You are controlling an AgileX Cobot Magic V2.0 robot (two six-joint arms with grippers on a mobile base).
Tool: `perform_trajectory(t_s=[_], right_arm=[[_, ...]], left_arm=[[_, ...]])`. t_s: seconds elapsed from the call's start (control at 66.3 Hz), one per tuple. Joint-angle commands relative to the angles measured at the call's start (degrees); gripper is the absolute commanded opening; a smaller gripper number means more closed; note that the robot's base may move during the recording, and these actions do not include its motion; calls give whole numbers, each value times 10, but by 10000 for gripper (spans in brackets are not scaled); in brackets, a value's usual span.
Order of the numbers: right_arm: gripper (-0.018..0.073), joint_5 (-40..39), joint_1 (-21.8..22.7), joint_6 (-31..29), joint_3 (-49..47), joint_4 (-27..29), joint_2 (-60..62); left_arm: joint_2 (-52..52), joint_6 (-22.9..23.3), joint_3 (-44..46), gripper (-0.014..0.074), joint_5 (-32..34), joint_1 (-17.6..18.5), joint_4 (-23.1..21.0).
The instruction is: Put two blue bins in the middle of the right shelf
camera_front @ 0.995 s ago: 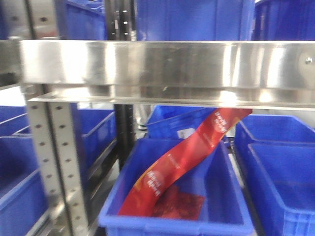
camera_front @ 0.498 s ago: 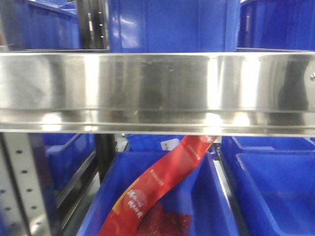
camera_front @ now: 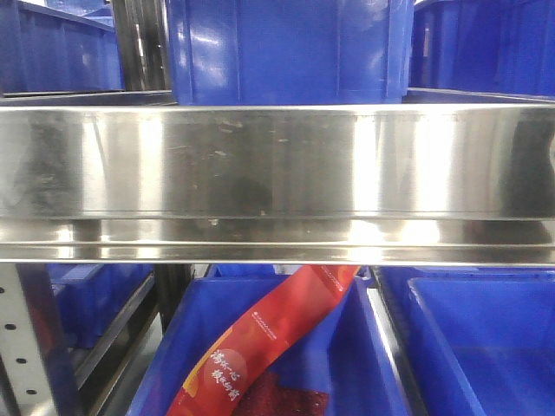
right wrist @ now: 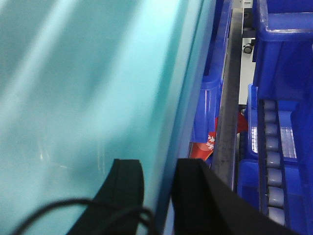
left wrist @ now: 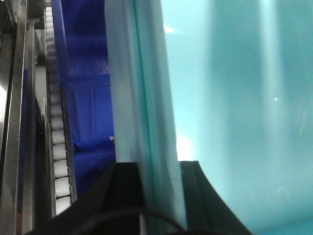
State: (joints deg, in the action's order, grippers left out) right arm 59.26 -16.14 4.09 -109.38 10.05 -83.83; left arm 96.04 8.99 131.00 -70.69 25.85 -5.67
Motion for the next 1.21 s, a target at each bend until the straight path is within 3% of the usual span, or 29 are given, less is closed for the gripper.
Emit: perform_trajectory(t_s=[0.0,1.191], right_arm=[[-154,-45,-11,0,-7,71,4],[-154,-47,-11,0,-7,71,4]], left_arm=[[-8,0,11,-111,88,17,-145],[-8,0,11,-111,88,17,-145]])
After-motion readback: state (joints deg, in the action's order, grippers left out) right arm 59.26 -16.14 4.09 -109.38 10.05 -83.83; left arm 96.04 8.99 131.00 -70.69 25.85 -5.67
